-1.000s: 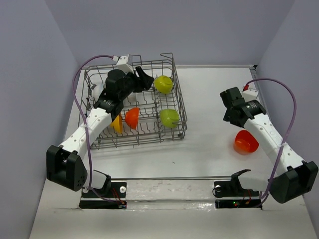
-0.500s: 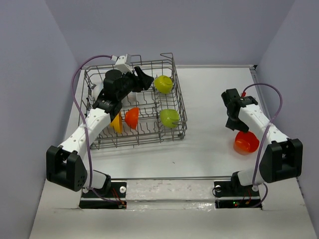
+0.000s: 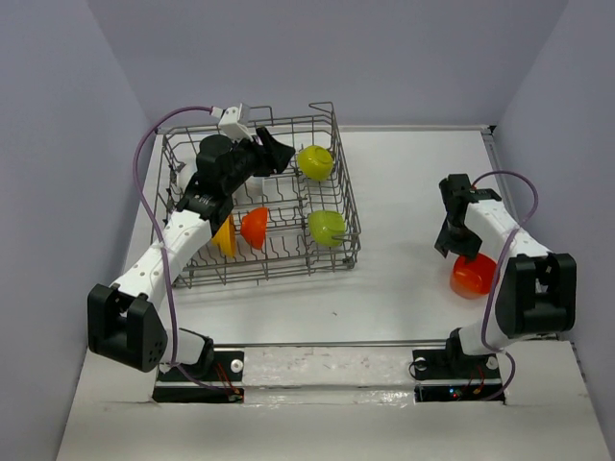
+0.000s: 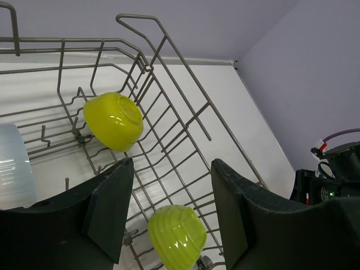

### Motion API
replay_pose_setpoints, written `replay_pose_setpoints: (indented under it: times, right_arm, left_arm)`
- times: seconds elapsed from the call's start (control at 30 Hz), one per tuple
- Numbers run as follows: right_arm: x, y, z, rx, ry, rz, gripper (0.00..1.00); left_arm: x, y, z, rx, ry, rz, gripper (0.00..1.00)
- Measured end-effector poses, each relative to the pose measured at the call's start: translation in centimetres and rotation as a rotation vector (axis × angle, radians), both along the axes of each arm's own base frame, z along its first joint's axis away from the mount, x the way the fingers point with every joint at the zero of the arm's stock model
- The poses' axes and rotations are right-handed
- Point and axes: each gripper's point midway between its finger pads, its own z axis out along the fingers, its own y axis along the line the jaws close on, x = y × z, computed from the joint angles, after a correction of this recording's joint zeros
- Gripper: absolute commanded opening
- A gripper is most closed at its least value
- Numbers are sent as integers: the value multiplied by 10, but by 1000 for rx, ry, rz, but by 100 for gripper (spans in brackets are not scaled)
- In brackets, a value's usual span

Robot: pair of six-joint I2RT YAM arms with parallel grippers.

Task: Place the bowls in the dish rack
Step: Move the bowl to the corner of the board.

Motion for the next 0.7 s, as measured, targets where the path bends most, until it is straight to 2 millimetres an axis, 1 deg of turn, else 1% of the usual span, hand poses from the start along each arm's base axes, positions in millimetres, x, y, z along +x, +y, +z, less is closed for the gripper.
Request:
replay_pose_setpoints:
  times: [0.13,0.3,0.33,0.37,0.4,0.43,0.47,0.6,0.7]
  right_arm:
    - [3,1,-9,34,1,-9,57]
    - [4,3,-18,69,2,-17,38]
    - [4,4,-21,76,2,-17,30]
    - [3,4,-22,82,2,-20,28]
    - [3,4,-23,88,3,-20,21]
    - [3,6,-27,98,1,-21,19]
    - [2,6,-28,104,2,-21,12]
    - [2,9,-31,121,-3,-20,5]
    - [7,12,-30,140,-27,-15,4]
  left_arm:
    - [0,0,0,0,1,0,66]
    - [0,0,-1,1,2,0,66]
    - [0,0,-1,1,2,1,66]
    - [0,0,-1,1,2,1,66]
    - [0,0,-1,1,2,1,66]
    - [0,0,-2,1,3,1,66]
    - [0,0,-2,2,5,1,66]
    - [-1,0,-2,2,4,1,66]
    - [-3,1,-4,1,6,1,66]
